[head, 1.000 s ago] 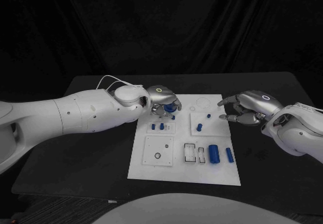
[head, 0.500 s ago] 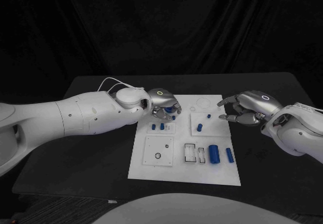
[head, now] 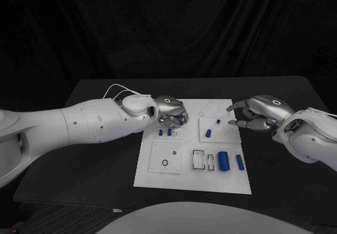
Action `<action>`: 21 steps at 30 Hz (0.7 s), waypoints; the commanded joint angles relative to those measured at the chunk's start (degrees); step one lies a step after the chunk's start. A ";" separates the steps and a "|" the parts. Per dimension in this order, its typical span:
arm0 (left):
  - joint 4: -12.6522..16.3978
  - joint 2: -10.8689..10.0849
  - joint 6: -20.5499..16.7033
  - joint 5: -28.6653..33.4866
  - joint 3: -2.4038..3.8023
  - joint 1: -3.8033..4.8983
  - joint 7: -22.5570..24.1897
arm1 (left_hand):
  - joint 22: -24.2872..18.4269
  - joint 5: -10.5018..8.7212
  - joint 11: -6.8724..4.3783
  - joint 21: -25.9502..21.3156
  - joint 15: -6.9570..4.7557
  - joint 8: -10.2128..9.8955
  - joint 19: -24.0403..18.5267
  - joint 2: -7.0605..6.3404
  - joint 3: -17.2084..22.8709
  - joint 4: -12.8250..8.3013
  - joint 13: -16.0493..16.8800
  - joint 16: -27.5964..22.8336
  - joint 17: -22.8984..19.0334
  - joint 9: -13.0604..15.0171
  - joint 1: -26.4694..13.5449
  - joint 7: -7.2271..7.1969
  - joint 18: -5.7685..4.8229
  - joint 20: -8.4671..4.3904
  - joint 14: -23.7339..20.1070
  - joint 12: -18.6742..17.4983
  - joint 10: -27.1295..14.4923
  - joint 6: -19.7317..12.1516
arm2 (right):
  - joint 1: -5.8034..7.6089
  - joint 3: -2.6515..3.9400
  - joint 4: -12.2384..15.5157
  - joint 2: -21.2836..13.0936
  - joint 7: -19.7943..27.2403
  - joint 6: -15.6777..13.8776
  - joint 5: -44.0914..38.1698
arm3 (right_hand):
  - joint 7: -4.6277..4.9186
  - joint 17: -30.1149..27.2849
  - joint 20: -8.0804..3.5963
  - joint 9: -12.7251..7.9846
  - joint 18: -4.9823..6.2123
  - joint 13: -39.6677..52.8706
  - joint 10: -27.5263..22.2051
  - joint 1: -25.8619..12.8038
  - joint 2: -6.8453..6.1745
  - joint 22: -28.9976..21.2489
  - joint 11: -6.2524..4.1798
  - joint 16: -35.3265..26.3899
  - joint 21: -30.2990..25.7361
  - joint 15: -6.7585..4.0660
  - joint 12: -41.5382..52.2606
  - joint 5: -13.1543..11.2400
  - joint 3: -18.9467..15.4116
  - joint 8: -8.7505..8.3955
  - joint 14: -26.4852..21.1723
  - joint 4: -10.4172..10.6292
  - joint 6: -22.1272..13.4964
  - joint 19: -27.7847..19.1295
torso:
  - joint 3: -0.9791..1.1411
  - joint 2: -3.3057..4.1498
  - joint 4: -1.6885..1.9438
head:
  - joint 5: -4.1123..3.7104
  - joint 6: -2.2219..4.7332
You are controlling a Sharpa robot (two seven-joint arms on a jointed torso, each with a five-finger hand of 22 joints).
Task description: Assemble the parts on the task board
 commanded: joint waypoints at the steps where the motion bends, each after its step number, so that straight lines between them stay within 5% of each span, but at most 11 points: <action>1: -0.45 0.38 -1.49 -0.15 0.05 -0.39 1.63 | 9.98 0.67 -0.19 0.03 -0.48 0.72 0.24 -0.17 0.81 -0.25 -0.25 0.15 -0.28 -0.03 0.90 0.04 0.40 -0.24 -0.08 -0.14 0.96 1.15 | -0.18 0.04 0.15 -0.14 0.14 -0.82 0.02 | -0.02 6.68 -0.12 -0.07 0.86 7.67 0.34 0.04 0.19 6.33 -0.28 -0.21 -0.24 -0.39 0.12 0.33 0.09 0.24 3.99 0.09 0.47 0.31 | 0.02 0.02 -0.05 | -0.14 0.01; 14: -1.63 0.72 -7.99 -0.15 0.05 -1.42 3.04 | 10.84 0.97 -1.76 2.89 -1.96 4.46 2.43 0.72 4.15 -2.36 -2.97 -1.02 -3.11 0.77 2.85 0.90 -0.25 -1.15 0.02 -1.59 9.15 7.75 | -0.40 0.04 0.22 -0.34 0.44 -1.37 0.04 | -0.01 6.67 -0.12 -0.07 0.86 7.69 0.37 0.24 0.29 6.33 -0.27 -0.23 -0.24 -0.38 0.14 0.39 0.21 0.29 3.99 -0.01 0.67 0.35 | 0.00 0.02 -0.14 | -0.31 0.01; 21: 0.68 -1.65 -11.21 -0.15 0.06 -1.50 2.83 | 11.20 0.91 -1.29 4.16 -1.62 3.89 3.48 0.05 5.21 -3.25 -6.31 -1.37 -3.86 -0.18 2.85 1.69 -0.55 -1.59 0.96 -5.79 13.74 10.46 | -0.58 0.04 0.25 -0.58 0.16 -1.21 0.05 | 0.00 6.67 -0.11 -0.08 0.85 7.66 0.35 0.34 0.33 6.34 -0.27 -0.23 -0.25 -0.38 0.12 0.41 0.26 0.30 4.00 -0.05 0.73 0.36 | -0.02 0.00 -0.14 | -0.45 0.01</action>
